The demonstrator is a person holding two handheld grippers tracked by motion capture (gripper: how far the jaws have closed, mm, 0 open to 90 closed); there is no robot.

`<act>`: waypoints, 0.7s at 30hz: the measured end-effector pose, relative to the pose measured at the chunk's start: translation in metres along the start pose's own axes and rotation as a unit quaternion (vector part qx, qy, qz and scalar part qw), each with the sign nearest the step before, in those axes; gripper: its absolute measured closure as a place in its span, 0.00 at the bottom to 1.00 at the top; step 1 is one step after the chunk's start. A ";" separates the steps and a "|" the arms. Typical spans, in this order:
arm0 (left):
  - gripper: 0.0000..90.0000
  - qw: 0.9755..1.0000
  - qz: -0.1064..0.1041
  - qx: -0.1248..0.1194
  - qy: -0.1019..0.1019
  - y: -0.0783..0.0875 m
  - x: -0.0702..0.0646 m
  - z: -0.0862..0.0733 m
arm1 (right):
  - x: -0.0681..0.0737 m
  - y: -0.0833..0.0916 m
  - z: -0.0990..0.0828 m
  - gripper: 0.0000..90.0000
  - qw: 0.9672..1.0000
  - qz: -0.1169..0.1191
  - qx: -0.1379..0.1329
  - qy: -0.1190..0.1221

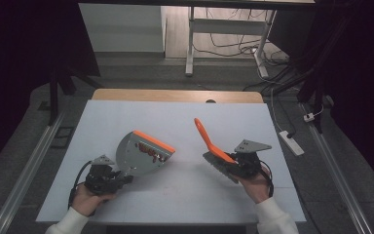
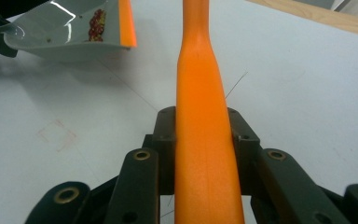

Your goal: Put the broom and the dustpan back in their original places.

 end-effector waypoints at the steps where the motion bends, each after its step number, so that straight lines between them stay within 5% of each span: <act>1: 0.68 1.000 0.000 0.001 0.002 0.001 0.001 0.000 | -0.001 0.002 -0.001 0.78 1.000 0.000 0.001 -0.003; 12: 0.68 0.998 0.031 -0.018 0.044 0.008 0.011 -0.002 | -0.011 0.017 -0.013 0.78 0.999 -0.016 0.007 -0.027; 21: 0.68 0.994 0.077 -0.034 0.075 0.009 0.023 0.000 | -0.014 0.025 -0.017 0.78 0.999 -0.023 0.010 -0.031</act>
Point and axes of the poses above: each handheld gripper's, and its own axes: y roughly backward along the jaws, z roughly out of its top, x roughly to its left, the point moved 8 cm from there along -y, roughly forward along the jaws, and after that the axes turned 12 degrees about -x, right-handed, at the moved point
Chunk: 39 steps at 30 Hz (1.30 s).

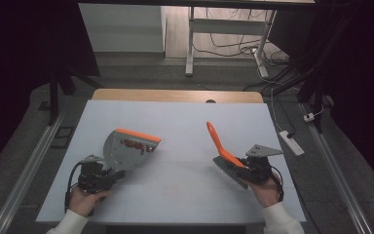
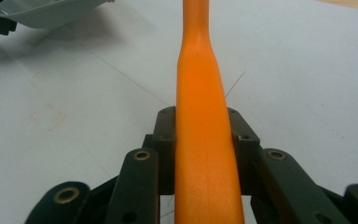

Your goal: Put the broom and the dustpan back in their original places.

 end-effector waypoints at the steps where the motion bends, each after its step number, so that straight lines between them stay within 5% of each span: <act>1: 0.68 1.000 0.003 0.000 0.005 0.000 0.001 0.000 | -0.001 0.001 -0.001 0.78 1.000 -0.001 0.001 -0.003; 10: 0.68 0.999 0.034 -0.003 0.026 -0.004 0.009 -0.001 | -0.006 0.010 -0.008 0.78 1.000 -0.006 0.010 -0.021; 23: 0.68 0.998 0.047 0.006 0.044 -0.012 0.014 -0.004 | -0.009 0.002 -0.021 0.78 0.998 -0.010 0.036 -0.044; 30: 0.68 0.998 0.048 0.019 0.040 -0.018 0.013 -0.008 | -0.021 -0.001 -0.029 0.78 0.996 -0.015 0.042 -0.076; 39: 0.68 0.997 0.056 0.033 0.034 -0.024 0.012 -0.011 | -0.031 -0.002 -0.031 0.76 0.996 -0.027 0.049 -0.073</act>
Point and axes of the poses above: each handheld gripper's, and its own axes: y roughly backward along the jaws, z roughly out of its top, x roughly to its left, the point moved 8 cm from there along -y, roughly forward along the jaws, and after that the axes turned 12 degrees about -x, right-handed, at the moved point
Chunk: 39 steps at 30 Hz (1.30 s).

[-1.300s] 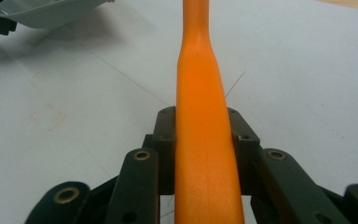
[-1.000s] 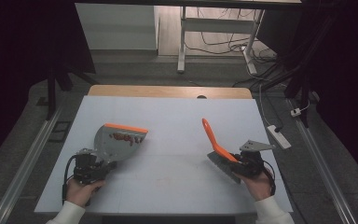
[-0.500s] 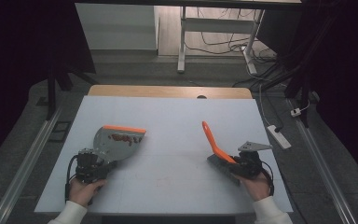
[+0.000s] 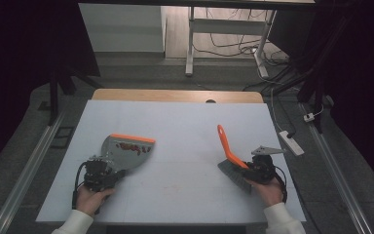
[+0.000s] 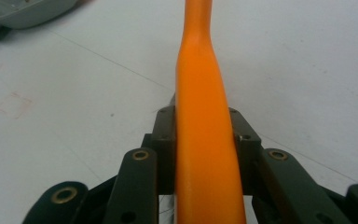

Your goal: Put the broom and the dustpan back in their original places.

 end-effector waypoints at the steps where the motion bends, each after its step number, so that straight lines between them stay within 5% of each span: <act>1: 0.68 1.000 0.000 0.000 0.000 0.000 0.000 0.000 | -0.002 0.000 0.000 0.75 1.000 -0.001 0.001 -0.002; 23: 0.62 1.000 -0.013 0.002 0.016 0.000 -0.007 -0.002 | -0.027 -0.005 -0.006 0.57 0.999 -0.028 0.018 -0.013; 32: 0.36 1.000 -0.005 -0.004 -0.014 0.015 -0.003 -0.004 | -0.032 -0.007 -0.008 0.48 0.999 -0.046 0.026 -0.007; 39: 0.32 0.999 0.001 -0.032 -0.039 0.030 -0.001 0.005 | -0.035 -0.005 -0.006 0.43 0.998 -0.067 0.019 0.000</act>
Point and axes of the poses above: each handheld gripper's, and its own axes: y roughly backward along the jaws, z roughly out of its top, x roughly to its left, the point moved 8 cm from there along -y, roughly forward along the jaws, and after that the axes turned 12 degrees about -x, right-handed, at the moved point
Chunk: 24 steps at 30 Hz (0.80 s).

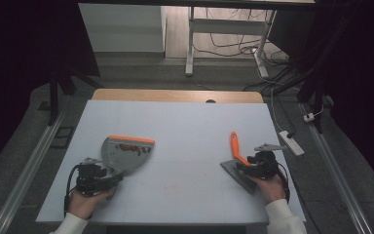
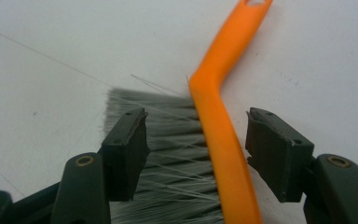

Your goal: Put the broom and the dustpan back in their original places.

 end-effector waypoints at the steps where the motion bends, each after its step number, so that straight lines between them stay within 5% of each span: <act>1: 0.32 1.000 0.000 -0.002 -0.005 0.001 -0.001 0.001 | 0.000 0.001 0.001 0.43 1.000 -0.001 -0.004 0.000; 6: 0.33 0.999 -0.016 -0.024 -0.036 0.008 -0.004 0.009 | 0.002 0.007 0.009 0.43 0.999 -0.013 -0.027 0.020; 12: 0.35 0.994 -0.063 -0.037 -0.079 0.008 -0.016 0.017 | 0.016 0.016 0.016 0.44 0.998 0.017 -0.043 0.046; 24: 0.35 0.985 -0.117 -0.024 -0.122 -0.009 -0.030 0.018 | 0.049 0.017 0.017 0.45 0.990 0.074 -0.052 0.106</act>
Point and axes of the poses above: each handheld gripper's, and its own axes: y roughly backward along the jaws, z roughly out of its top, x roughly to its left, the point moved 8 cm from there along -y, roughly forward along the jaws, and after that the axes turned 12 degrees about -x, right-handed, at the moved point
